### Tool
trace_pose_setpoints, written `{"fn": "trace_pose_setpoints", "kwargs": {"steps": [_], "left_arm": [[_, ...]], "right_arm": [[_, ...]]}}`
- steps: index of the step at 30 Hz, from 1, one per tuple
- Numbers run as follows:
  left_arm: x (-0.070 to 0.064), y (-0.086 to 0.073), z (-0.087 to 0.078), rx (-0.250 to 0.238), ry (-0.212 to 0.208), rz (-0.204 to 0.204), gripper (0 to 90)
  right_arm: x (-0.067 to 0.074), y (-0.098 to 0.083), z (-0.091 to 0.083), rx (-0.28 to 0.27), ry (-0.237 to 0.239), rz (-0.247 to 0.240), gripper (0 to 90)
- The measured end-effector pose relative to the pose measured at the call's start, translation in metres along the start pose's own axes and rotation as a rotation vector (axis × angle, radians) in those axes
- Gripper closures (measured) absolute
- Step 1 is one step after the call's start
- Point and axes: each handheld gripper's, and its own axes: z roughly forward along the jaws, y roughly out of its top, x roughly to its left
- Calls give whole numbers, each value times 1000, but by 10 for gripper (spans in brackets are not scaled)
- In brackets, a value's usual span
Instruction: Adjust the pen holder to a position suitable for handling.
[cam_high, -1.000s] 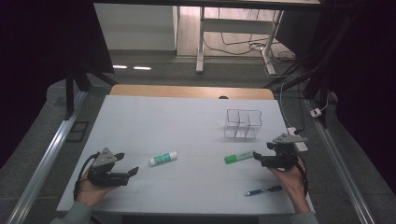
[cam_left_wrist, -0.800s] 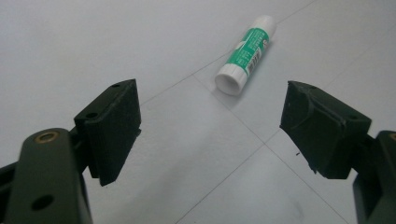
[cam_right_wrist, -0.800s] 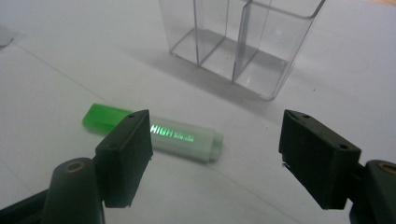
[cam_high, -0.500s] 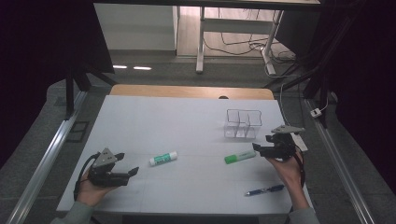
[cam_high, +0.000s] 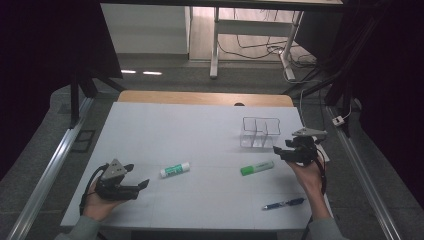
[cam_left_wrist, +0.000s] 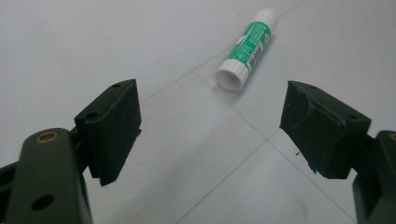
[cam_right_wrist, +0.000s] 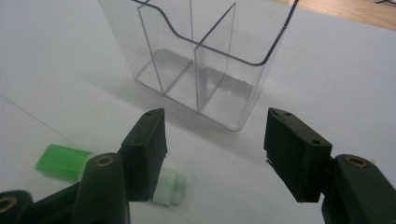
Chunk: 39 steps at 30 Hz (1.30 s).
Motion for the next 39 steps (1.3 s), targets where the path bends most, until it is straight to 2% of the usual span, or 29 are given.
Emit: {"fn": "trace_pose_setpoints", "kwargs": {"steps": [3,5,12,17,20,28,34,39], "left_arm": [[0,0,0,0,0,1,199],[0,0,0,-1,-1,-1,199],[0,0,1,3,-1,1,200],[0,-1,0,5,0,5,202],[0,-1,1,7,-1,6,205],[0,-1,1,9,-3,7,206],[-1,-2,2,11,-1,8,206],[0,-2,2,11,0,7,206]], "right_arm": [[-2,0,1,4,-9,3,434],[-5,0,1,11,-29,5,492],[-8,0,5,27,-40,10,713],[-10,2,10,30,-39,8,797],[-10,3,12,27,-55,6,886],[-21,3,19,30,-60,54,896],[-25,5,24,32,-72,57,897],[-33,7,27,17,-67,79,896]]}}
